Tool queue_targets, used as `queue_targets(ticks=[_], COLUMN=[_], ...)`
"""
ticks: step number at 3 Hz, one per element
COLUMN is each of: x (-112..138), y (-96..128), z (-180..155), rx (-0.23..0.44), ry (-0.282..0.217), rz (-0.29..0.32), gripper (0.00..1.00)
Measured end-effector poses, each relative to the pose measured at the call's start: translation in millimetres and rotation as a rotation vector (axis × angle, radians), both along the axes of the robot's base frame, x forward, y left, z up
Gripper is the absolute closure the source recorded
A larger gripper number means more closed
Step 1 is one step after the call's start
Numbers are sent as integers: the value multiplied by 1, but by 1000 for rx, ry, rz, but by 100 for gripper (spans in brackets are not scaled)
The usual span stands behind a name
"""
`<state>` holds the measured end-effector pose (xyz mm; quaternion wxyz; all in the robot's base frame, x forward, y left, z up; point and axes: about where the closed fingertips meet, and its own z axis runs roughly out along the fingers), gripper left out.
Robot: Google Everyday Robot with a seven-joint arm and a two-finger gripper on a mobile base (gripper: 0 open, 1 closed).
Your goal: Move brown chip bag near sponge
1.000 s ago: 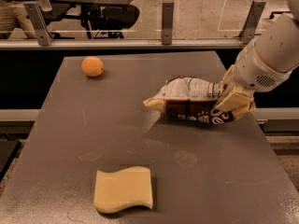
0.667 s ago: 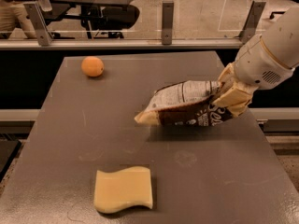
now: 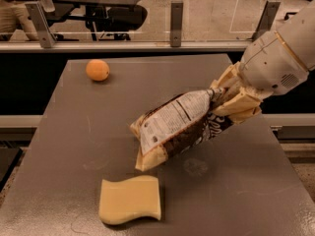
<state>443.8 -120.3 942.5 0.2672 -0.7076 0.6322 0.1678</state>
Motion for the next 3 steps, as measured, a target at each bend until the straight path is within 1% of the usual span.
queue_targets(ticks=[1,2,3], x=[-16,-22,-21], y=[27,56,69], z=[-2,-12,-18], rx=[19,30,35], ry=[-9,-8,-8], rz=[101,174,193], gripper=[100,74,50])
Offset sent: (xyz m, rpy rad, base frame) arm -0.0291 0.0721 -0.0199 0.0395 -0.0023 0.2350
